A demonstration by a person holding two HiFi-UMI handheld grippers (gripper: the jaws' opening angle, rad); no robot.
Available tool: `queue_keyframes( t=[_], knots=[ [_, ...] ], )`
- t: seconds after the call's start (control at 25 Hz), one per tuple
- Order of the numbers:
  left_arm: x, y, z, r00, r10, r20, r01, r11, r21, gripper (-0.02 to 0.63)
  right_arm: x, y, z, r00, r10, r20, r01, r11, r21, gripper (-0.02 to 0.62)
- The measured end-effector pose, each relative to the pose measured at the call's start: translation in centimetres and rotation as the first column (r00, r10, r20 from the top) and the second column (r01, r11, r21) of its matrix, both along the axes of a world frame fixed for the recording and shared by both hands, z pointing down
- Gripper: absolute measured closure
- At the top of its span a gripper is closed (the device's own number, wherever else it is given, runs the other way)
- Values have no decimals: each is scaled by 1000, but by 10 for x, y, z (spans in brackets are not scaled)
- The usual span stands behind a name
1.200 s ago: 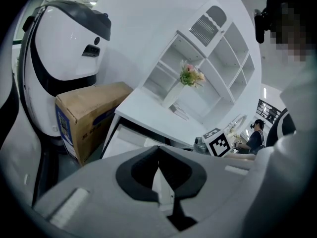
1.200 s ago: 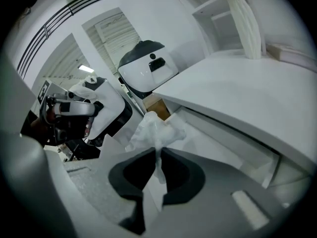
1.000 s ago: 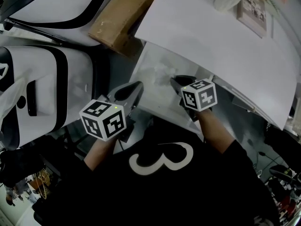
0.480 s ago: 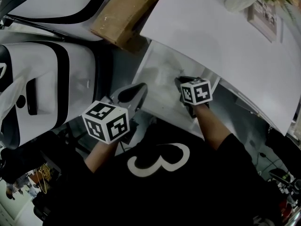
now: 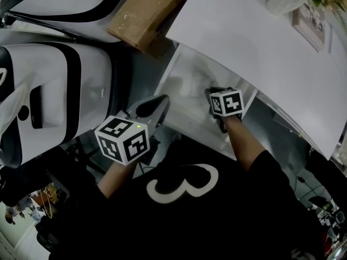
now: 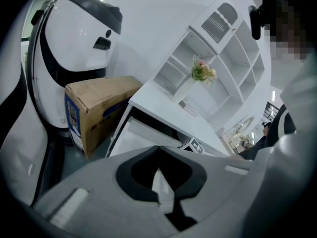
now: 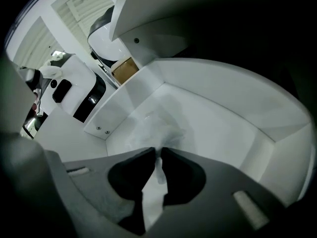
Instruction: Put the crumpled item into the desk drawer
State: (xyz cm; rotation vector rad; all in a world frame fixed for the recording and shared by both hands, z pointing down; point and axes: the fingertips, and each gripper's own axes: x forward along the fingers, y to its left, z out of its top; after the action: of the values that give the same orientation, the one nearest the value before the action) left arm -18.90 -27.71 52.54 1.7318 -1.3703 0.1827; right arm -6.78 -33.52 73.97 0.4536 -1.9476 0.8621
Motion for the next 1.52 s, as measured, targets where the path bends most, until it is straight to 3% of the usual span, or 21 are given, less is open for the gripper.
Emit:
queue_keyframes(
  t=[0.2,0.48,0.72,1.0,1.16,1.4,1.52],
  knots=[
    [1,2,4,1000,0,-2,0,1000,-10,595,0,0,3,1000,21,6,-21,1000,-14,530],
    [5,7,1,1000,7,0,-7,1000,-6,595,3,1,-3,996,86,37,-84,995,-51,400],
    [15,15,-12,1000,28,-8,-28,1000,14,595,10,1,-40,984,122,129,-117,992,-50,400],
    [29,23,-37,997,73,-4,-72,994,80,595,28,-6,-115,950,144,278,-156,987,23,413],
    [41,33,-57,995,104,-1,-103,988,117,595,34,8,-183,906,131,403,-183,979,94,485],
    [65,48,-102,986,169,13,-168,965,199,595,41,44,-289,784,106,612,-230,965,128,554],
    [75,54,-128,980,199,28,-200,947,251,595,46,61,-329,768,36,639,-225,950,217,580]
  ],
)
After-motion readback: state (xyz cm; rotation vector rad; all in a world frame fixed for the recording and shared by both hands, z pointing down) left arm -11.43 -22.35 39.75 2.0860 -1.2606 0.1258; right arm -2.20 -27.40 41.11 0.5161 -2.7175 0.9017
